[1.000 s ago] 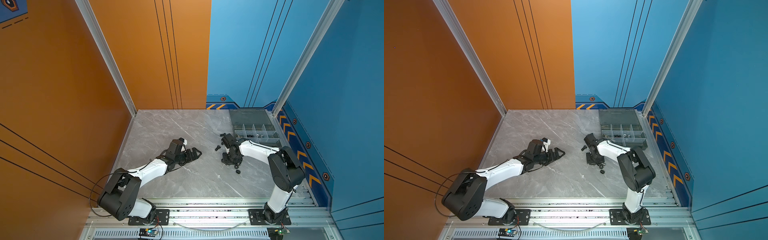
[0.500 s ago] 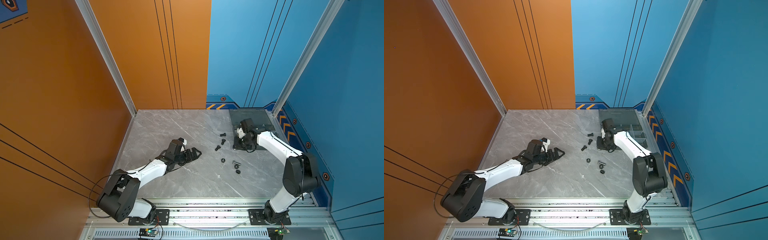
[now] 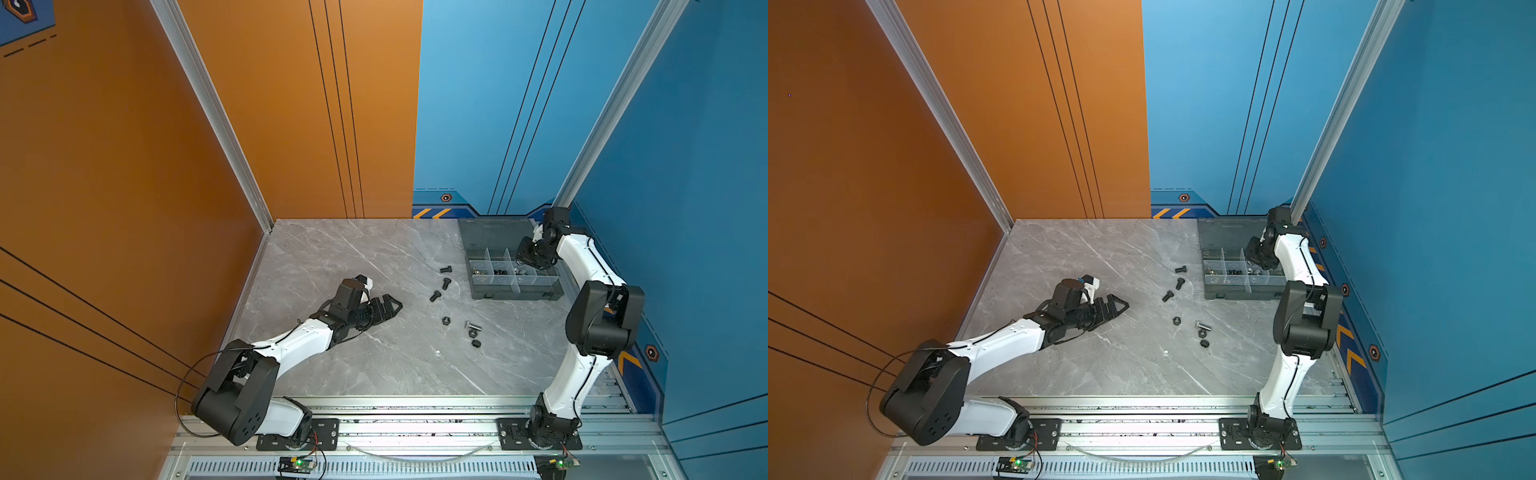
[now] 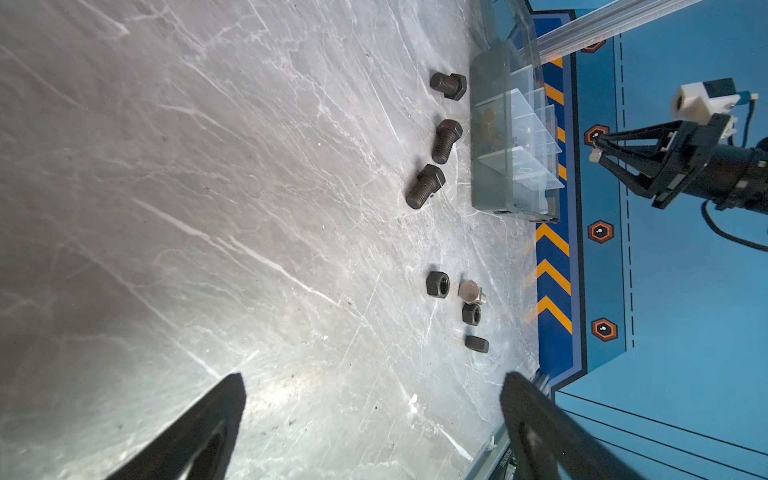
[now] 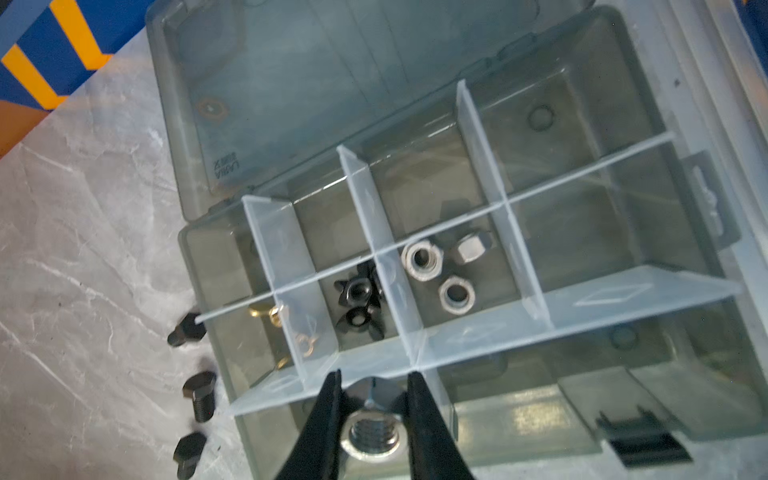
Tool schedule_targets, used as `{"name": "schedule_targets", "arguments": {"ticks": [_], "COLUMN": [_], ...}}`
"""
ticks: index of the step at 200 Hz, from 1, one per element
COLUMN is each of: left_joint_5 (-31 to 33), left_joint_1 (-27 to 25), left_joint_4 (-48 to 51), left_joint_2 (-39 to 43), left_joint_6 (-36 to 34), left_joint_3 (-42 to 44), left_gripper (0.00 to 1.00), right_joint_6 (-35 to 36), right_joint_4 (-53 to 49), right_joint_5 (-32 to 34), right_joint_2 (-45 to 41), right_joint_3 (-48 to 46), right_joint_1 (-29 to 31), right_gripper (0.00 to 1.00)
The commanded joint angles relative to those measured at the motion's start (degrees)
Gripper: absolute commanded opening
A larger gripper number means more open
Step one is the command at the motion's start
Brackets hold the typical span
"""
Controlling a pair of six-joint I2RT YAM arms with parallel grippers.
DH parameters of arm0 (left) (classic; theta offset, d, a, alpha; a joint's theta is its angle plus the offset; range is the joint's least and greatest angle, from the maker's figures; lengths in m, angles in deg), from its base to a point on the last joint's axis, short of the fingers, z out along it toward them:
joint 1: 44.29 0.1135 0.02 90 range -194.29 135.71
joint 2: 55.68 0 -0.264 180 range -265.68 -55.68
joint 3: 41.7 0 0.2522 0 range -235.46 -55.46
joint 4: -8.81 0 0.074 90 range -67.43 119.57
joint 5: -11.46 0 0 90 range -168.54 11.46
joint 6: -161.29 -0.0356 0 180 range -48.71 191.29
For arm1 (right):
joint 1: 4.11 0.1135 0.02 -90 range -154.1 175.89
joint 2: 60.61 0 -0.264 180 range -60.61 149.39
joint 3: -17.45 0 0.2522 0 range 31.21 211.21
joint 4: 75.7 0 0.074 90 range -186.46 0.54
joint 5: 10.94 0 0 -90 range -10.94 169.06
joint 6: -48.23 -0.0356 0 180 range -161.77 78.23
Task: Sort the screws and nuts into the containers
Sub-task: 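Lift the silver hex nut and carry it over the organizer box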
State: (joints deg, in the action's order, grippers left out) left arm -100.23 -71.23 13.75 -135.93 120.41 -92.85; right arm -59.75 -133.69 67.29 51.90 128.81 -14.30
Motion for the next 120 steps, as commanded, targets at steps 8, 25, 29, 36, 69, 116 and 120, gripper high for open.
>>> {"name": "schedule_targets", "arguments": {"ticks": [8, 25, 29, 36, 69, 116, 120], "left_joint_5": [-0.84, -0.73, -0.65, -0.47, -0.26, -0.33, -0.33], "left_joint_1": [0.27, 0.26, 0.3, 0.38, 0.36, 0.26, 0.3], "left_joint_4": [0.32, 0.71, 0.83, 1.02, 1.34, 1.43, 1.49], "left_joint_2": [0.77, 1.05, 1.12, 1.15, 0.88, -0.08, -0.08], "left_joint_6": [-0.42, -0.45, -0.5, -0.43, -0.52, -0.54, -0.52], "left_joint_3": [0.3, 0.3, 0.29, 0.21, -0.23, -0.84, -0.85], "left_gripper": [0.98, 0.98, 0.98, 0.98, 0.98, 0.98, 0.98], "right_joint_6": [-0.74, -1.0, -0.9, -0.86, -0.32, 0.26, 0.31], "right_joint_4": [-2.08, -2.06, -2.01, -2.06, -2.27, -2.35, -2.33], "right_joint_5": [0.04, 0.04, 0.08, 0.06, -0.18, -0.18, -0.17], "right_joint_2": [5.23, 7.91, 8.26, 9.01, 10.35, 11.12, 11.22], "right_joint_3": [5.05, 7.65, 7.89, 8.32, 8.38, 7.49, 7.51], "right_joint_1": [-2.77, -3.77, -3.93, -4.25, -4.99, -4.91, -4.88], "right_gripper": [0.0, 0.0, 0.0, 0.0, 0.0, 0.09, 0.12]}}
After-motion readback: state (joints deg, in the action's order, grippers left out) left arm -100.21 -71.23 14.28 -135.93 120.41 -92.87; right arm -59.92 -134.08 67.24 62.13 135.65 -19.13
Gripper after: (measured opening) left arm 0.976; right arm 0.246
